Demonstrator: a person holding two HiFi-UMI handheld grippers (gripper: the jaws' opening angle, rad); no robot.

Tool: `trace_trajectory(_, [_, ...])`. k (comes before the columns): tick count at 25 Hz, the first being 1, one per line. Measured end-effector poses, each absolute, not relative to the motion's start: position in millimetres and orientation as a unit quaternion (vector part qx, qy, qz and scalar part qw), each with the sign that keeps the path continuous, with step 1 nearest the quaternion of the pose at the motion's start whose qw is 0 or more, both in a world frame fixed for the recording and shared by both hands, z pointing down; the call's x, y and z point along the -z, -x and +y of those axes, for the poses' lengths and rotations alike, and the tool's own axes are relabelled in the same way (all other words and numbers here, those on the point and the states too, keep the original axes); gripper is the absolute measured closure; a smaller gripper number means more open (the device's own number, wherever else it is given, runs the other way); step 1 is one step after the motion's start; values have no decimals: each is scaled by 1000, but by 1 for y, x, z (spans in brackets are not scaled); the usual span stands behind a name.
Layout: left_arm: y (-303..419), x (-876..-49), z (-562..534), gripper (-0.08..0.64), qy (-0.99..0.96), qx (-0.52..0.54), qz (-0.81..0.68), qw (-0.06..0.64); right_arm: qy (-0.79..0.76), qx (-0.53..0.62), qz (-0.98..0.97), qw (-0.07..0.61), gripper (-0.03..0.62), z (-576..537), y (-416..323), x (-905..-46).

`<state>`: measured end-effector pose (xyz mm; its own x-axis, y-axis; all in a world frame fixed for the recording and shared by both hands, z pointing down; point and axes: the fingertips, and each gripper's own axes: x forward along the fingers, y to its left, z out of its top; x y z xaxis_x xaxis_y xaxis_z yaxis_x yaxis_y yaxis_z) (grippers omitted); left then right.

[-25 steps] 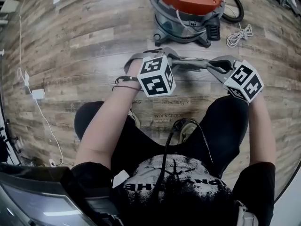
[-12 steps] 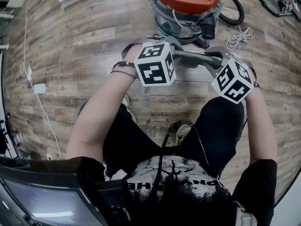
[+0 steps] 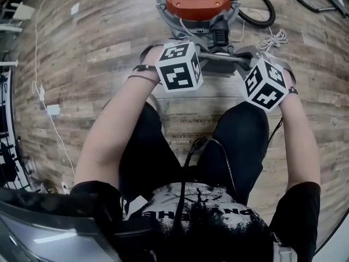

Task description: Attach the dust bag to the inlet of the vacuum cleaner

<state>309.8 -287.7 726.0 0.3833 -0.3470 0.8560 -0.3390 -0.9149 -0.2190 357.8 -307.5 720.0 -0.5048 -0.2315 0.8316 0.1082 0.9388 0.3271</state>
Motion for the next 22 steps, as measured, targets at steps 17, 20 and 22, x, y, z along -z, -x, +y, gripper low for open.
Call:
trace_trajectory(17, [-300, -753, -325, 534, 845, 496, 198, -19, -66, 141, -845, 511, 552, -349, -346, -748])
trace_trajectory(20, [-299, -757, -329, 534, 846, 492, 204, -23, -69, 139, -845, 512, 551, -354, -345, -751])
trace_trajectory(22, [-302, -757, -330, 534, 847, 491, 203, -25, -71, 138, -844, 513, 546, -358, -347, -753])
